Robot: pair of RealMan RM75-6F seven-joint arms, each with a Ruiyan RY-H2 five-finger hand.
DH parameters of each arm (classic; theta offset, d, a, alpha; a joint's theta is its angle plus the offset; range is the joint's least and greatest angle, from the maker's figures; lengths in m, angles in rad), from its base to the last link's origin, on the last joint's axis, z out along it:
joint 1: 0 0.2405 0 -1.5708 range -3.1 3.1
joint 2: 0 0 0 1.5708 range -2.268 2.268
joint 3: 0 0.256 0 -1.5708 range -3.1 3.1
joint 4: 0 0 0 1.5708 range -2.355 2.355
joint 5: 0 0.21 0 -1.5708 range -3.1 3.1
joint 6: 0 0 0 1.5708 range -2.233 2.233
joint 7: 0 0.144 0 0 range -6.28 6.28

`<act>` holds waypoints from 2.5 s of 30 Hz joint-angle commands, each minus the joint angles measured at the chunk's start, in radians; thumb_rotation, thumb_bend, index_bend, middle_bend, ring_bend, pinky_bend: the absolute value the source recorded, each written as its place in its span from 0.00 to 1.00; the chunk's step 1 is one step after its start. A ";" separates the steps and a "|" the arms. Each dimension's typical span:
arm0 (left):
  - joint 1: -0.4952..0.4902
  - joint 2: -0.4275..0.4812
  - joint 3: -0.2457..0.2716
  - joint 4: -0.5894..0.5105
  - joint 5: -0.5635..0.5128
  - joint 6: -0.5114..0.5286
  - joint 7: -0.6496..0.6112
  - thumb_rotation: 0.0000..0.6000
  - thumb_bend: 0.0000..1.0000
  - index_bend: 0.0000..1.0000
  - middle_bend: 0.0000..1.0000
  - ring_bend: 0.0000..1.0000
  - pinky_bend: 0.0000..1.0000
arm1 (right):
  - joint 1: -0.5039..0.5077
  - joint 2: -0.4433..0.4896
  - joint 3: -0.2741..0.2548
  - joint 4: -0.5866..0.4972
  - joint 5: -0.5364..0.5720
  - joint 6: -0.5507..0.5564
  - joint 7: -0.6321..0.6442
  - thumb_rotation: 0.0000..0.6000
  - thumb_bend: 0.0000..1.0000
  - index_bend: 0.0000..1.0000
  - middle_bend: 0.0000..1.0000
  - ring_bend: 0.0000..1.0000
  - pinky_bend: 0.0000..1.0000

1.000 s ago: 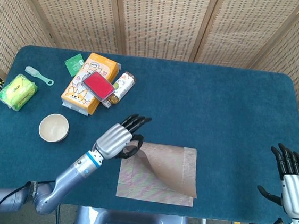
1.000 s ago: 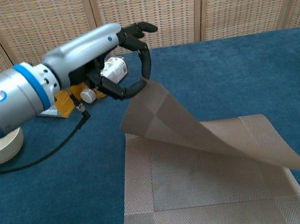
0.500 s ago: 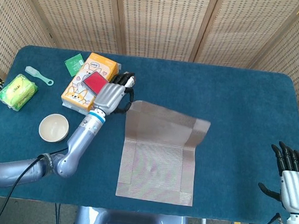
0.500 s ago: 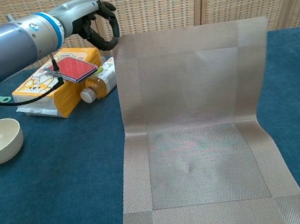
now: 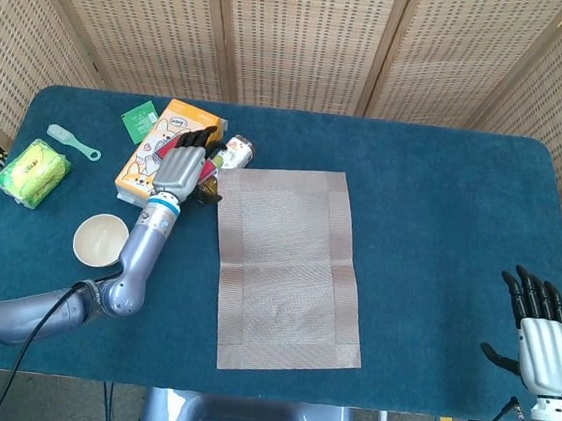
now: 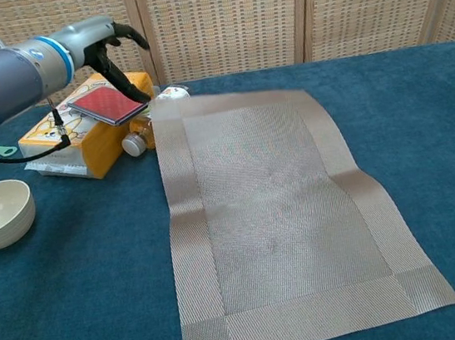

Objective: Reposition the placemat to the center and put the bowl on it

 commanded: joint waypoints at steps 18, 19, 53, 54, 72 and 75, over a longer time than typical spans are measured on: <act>0.494 0.518 0.227 -0.560 0.313 0.363 -0.176 1.00 0.00 0.00 0.00 0.00 0.00 | 0.174 -0.103 -0.185 0.339 -0.470 -0.109 0.205 1.00 0.00 0.00 0.00 0.00 0.00; 0.516 0.532 0.247 -0.565 0.330 0.372 -0.184 1.00 0.00 0.00 0.00 0.00 0.00 | 0.181 -0.119 -0.188 0.357 -0.491 -0.101 0.204 1.00 0.00 0.00 0.00 0.00 0.00; 0.723 0.524 0.392 -0.518 0.586 0.500 -0.182 1.00 0.00 0.00 0.00 0.00 0.00 | 0.381 -0.367 -0.214 0.408 -0.484 -0.352 -0.021 1.00 0.00 0.01 0.00 0.00 0.00; 0.723 0.524 0.390 -0.519 0.587 0.500 -0.182 1.00 0.00 0.00 0.00 0.00 0.00 | 0.384 -0.366 -0.218 0.402 -0.483 -0.357 -0.025 1.00 0.00 0.01 0.00 0.00 0.00; 0.737 0.536 0.376 -0.517 0.600 0.479 -0.208 1.00 0.00 0.00 0.00 0.00 0.00 | 0.409 -0.449 -0.218 0.459 -0.451 -0.353 -0.070 1.00 0.02 0.04 0.00 0.00 0.00; 0.740 0.538 0.375 -0.518 0.603 0.476 -0.211 1.00 0.00 0.00 0.00 0.00 0.00 | 0.416 -0.459 -0.207 0.465 -0.440 -0.346 -0.069 1.00 0.12 0.04 0.00 0.00 0.00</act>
